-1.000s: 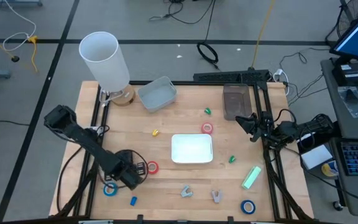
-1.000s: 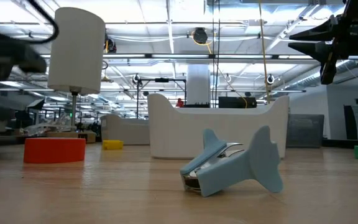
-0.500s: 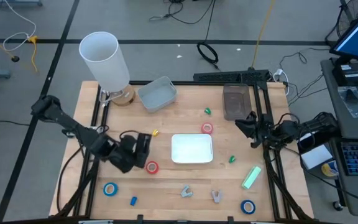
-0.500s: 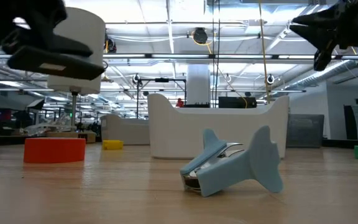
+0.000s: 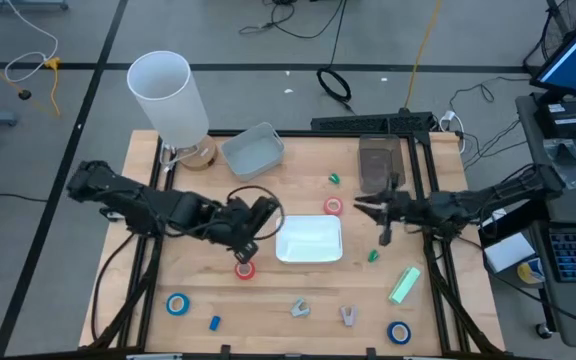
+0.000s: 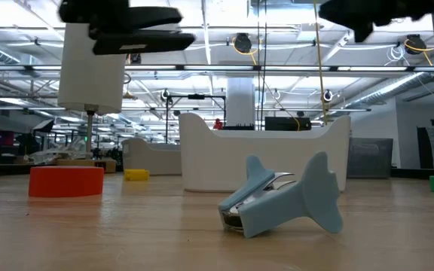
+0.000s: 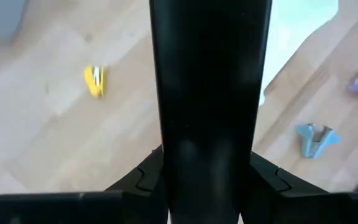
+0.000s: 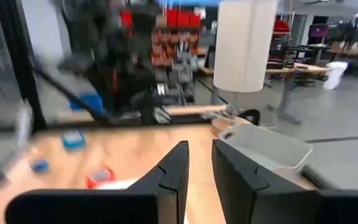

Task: Pick and place Stapler, Stapler remover, tape
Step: Put the black stapler into the black bin

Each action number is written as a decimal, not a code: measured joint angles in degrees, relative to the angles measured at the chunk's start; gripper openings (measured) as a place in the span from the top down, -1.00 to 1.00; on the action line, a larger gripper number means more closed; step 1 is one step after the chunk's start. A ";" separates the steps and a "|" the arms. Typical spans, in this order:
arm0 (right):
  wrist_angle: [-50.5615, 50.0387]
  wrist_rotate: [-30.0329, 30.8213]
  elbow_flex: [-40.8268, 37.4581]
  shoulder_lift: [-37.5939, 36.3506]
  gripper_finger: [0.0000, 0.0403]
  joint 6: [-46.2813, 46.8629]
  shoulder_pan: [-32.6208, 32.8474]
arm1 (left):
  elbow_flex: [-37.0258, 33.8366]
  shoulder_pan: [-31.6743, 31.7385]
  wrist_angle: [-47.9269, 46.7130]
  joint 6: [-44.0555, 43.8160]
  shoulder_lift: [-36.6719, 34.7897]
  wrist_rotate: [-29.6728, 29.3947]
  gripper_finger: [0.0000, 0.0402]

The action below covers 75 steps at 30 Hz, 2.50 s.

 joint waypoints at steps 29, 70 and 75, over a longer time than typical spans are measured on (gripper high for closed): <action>-8.13 -13.47 24.64 30.73 -0.08 -16.26 -9.62 | 19.44 5.17 -7.98 28.42 16.28 -0.46 0.33; -42.81 -10.44 53.18 48.30 -0.19 -23.52 -14.04 | 16.63 12.18 -3.53 33.87 19.14 0.02 0.33; -42.38 -10.45 51.53 48.28 -0.19 -23.56 -14.86 | 16.64 12.77 -2.63 33.62 19.83 0.35 0.33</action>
